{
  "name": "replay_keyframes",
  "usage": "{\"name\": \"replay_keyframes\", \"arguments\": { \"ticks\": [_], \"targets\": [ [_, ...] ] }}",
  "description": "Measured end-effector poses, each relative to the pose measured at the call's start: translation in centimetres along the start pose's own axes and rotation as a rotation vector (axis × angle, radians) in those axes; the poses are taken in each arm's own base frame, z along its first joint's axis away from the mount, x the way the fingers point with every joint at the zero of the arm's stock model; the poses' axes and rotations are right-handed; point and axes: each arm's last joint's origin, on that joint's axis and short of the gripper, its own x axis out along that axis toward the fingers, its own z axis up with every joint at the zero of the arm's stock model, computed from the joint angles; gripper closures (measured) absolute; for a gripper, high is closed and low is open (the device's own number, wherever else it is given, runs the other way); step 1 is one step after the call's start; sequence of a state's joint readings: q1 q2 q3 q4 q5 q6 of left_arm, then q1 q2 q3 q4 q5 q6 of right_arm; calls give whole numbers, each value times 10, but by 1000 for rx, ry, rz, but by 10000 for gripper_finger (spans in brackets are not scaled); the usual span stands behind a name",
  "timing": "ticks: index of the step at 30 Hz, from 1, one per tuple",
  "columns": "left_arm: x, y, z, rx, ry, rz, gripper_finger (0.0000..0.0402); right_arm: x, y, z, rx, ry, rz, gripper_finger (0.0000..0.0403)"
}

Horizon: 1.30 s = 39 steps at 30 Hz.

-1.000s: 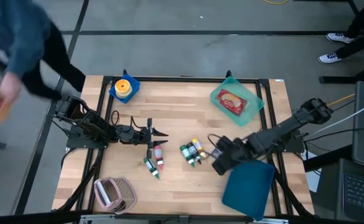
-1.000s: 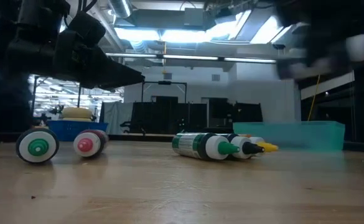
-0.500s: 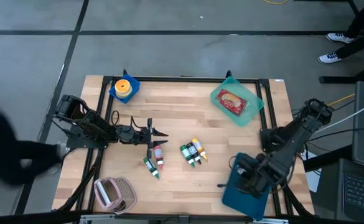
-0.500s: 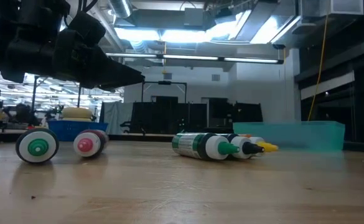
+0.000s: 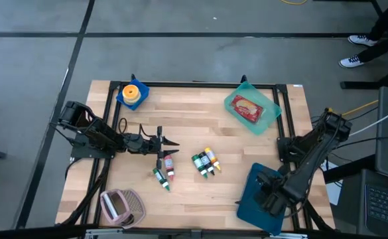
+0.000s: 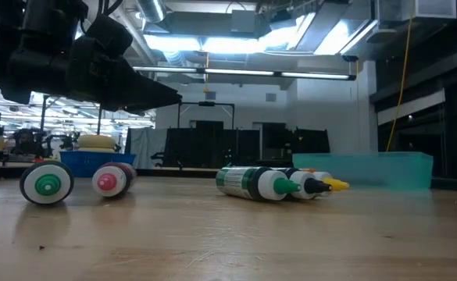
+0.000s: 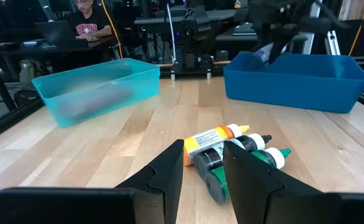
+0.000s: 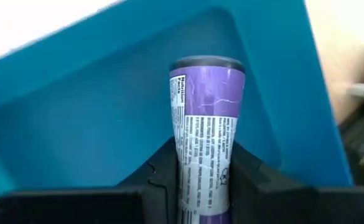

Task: Pick & Place Food Item
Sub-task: Put the purple food coloring bottle into the bottom blue bin, then put the yellow food coloring bottle into the bottom blue bin

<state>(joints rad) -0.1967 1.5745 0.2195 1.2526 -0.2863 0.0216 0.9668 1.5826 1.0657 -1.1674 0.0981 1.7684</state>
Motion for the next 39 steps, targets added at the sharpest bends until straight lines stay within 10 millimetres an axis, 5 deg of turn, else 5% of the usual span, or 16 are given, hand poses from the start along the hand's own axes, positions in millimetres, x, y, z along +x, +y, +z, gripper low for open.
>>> {"name": "replay_keyframes", "arguments": {
  "ticks": [15,24,30,39],
  "targets": [
    [0,0,0,7,0,0,293,19,7,-4,-24,45,-114,312],
    [0,0,0,2,0,0,293,19,5,0,-9,64,-152,164],
    [0,0,0,3,0,0,293,17,0,4,7,100,-205,143],
    [0,1,0,3,1,10,293,-39,27,31,64,-261,81,185]
  ]
}}
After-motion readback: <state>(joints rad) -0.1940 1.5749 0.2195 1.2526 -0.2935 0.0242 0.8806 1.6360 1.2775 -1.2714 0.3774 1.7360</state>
